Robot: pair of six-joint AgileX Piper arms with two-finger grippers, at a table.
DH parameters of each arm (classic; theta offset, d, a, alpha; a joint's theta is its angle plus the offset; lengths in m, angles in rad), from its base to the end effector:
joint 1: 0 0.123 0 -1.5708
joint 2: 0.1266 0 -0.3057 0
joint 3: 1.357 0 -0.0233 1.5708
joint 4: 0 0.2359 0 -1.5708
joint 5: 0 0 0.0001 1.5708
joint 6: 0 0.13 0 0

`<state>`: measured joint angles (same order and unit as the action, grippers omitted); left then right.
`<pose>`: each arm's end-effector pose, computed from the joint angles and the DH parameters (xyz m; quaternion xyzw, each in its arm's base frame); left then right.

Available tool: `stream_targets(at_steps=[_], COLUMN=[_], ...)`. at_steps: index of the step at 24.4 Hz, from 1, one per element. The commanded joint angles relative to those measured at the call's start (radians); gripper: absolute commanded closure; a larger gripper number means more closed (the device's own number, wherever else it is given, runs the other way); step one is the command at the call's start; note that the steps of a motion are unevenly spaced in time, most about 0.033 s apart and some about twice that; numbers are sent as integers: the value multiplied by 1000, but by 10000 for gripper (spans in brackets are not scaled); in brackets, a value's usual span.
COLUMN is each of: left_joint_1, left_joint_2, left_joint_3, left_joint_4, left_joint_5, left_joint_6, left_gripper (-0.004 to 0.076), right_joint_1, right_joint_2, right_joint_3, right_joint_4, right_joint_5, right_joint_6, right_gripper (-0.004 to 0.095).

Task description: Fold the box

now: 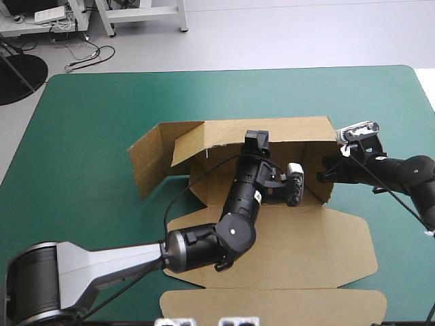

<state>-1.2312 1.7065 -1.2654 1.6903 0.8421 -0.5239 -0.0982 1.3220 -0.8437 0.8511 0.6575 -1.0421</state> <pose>0.2220 -0.3392 0.3392 0.5874 0.4782 0.3146 0.5721 0.2694 0.0336 0.2704 -0.1769 0.8977 0.1493 0.3750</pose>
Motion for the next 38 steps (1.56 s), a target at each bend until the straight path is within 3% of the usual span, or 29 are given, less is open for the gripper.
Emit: stream_targets(at_steps=[1, 5, 8, 9, 10, 14, 18, 20, 22, 26, 30, 34, 38], left_joint_1=[-82, -127, -92, -61, -21, 263, 584, 769, 901, 1114, 1217, 1230, 1230], left_joint_2=[-111, -210, -272, -289, -300, -316, -333, -345, -356, -430, -533, -594, -614], left_joint_3=[-34, -53, -102, -126, -157, -319, -409, -409, -409, -349, -229, -136, -105], left_joint_4=[150, 150, 144, 123, 87, -268, -635, -868, -1043, -1354, -1463, -1552, -1562], left_joint_5=[80, 88, 86, 79, 77, 57, 38, 79, 135, 223, 254, 250, 249], left_joint_6=[-42, -42, -42, -42, -42, 33, 134, 216, 290, 454, 494, 546, 559], left_gripper=[475, 507, 642, 711, 730, 724, 724, 724, 724, 724, 724, 724, 724], right_joint_1=[9, 9, 9, 9, 9, 9, 84, 159, 204, 229, 229, 229, 229], right_joint_2=[-11, -11, -11, -11, -11, -11, -11, 0, 50, 242, 404, 515, 563], right_joint_3=[-10, -10, -10, -10, -10, -10, -75, -207, -350, -634, -798, -856, -876], right_joint_4=[1, -4, -4, -2, 0, -2, -184, -314, -392, -483, -521, -519, -512], right_joint_5=[85, 85, 85, 85, 85, 85, 83, 98, 189, 426, 527, 519, 493], right_joint_6=[12, 12, 17, 23, 30, 93, 284, 519, 674, 832, 919, 921, 919], right_gripper=[908, 908, 908, 908, 908, 908, 908, 908, 908, 902, 808, 603, 468])
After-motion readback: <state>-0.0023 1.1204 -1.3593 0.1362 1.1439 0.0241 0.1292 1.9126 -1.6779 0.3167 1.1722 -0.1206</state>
